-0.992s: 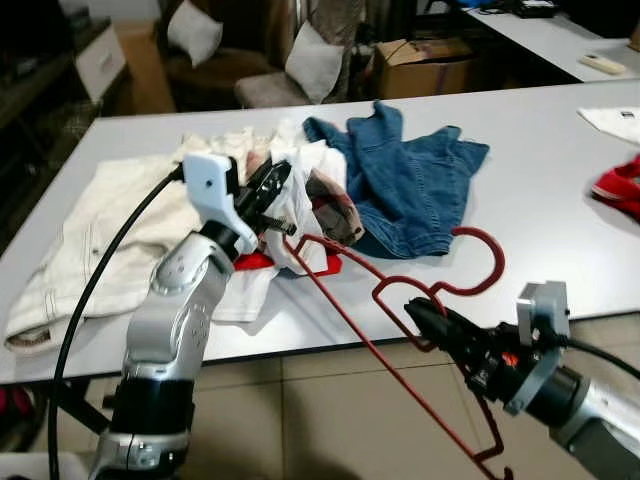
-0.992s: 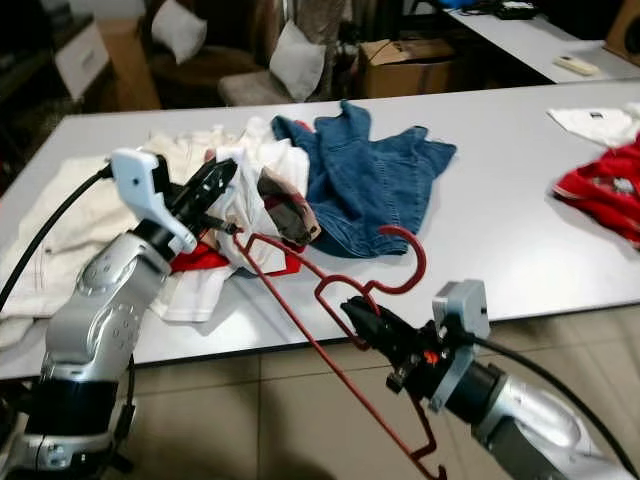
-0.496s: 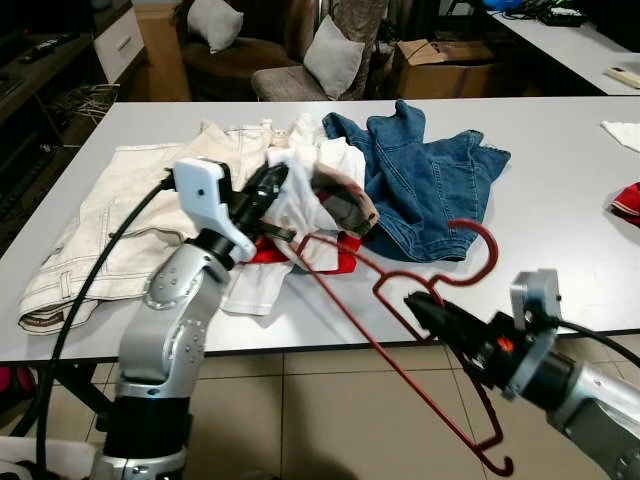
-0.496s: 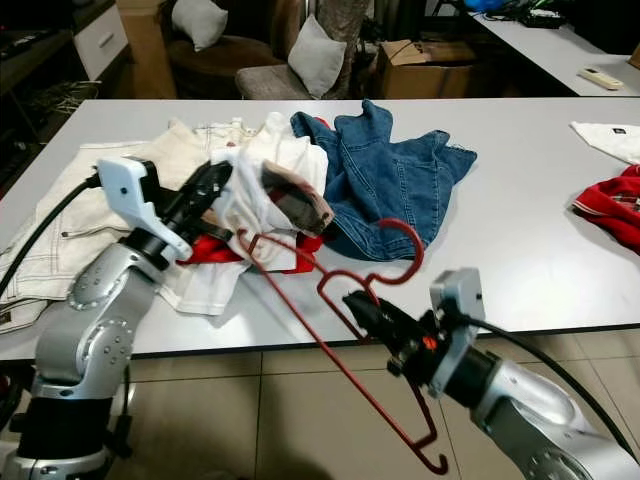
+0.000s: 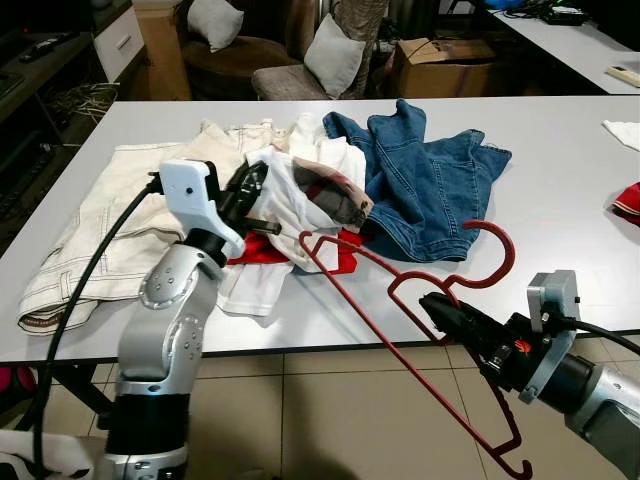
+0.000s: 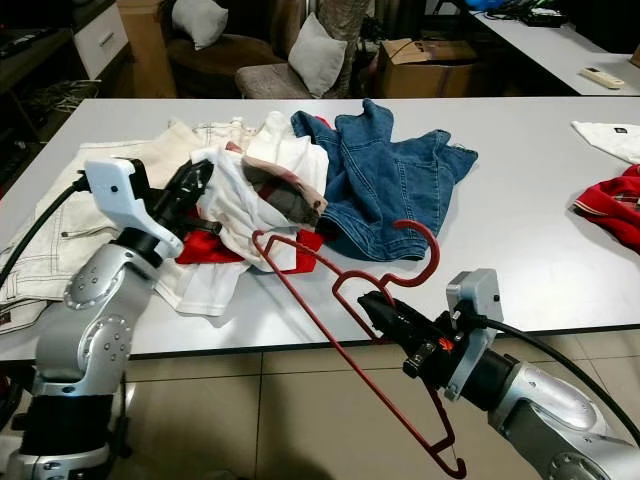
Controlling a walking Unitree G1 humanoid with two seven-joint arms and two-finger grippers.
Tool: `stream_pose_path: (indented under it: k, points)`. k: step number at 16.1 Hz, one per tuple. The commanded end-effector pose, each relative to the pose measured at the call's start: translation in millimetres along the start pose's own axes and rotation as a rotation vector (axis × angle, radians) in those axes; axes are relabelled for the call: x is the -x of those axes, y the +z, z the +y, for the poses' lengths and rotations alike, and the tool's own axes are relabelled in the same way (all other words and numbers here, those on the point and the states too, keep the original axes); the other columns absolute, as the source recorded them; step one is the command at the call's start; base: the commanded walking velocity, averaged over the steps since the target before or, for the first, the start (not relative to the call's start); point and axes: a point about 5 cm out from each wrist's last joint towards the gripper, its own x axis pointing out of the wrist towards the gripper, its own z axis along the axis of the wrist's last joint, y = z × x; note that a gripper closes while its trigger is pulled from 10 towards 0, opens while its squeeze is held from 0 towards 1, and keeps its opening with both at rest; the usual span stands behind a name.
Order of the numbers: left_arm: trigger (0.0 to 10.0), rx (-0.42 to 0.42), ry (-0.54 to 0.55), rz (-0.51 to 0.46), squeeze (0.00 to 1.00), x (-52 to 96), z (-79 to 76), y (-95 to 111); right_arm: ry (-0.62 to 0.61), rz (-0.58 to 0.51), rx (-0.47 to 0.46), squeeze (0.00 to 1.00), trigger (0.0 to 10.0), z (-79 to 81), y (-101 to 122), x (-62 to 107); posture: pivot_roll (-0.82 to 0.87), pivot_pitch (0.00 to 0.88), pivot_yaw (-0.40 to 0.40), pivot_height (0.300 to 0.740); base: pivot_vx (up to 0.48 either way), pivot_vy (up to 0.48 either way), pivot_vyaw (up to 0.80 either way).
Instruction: Hang hanger
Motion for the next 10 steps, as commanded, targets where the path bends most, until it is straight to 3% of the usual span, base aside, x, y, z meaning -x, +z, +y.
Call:
stream_pose_path:
  k: [1, 4, 7, 10]
  points:
    - [0.0, 0.002, -0.038, -0.028, 0.0, -3.3, -5.8, 5.3, -0.005, 0.03, 0.006, 0.0, 10.0, -1.1, -1.8, -2.3, -0.19, 0.0, 0.041, 0.74, 0.0, 0.0, 0.0]
    - [0.0, 0.016, -0.086, -0.04, 0.0, -2.4, -14.6, 5.4, -0.049, 0.057, 0.015, 0.0, 10.0, -5.4, -7.1, -17.0, -0.18, 0.0, 0.037, 0.74, 0.0, 0.0, 0.0]
    - [0.0, 0.025, -0.084, -0.086, 0.0, -0.9, -13.8, 12.6, -0.143, 0.063, -0.011, 0.0, 10.0, -17.5, -8.1, -18.7, -0.17, 0.0, 0.028, 0.74, 0.0, 0.0, 0.0]
    - [0.0, 0.091, -0.174, -0.128, 0.0, -0.1, -23.3, 21.0, -0.167, 0.091, -0.026, 0.0, 10.0, -20.2, -12.4, -24.6, -0.17, 0.0, 0.025, 0.74, 0.0, 0.0, 0.0]
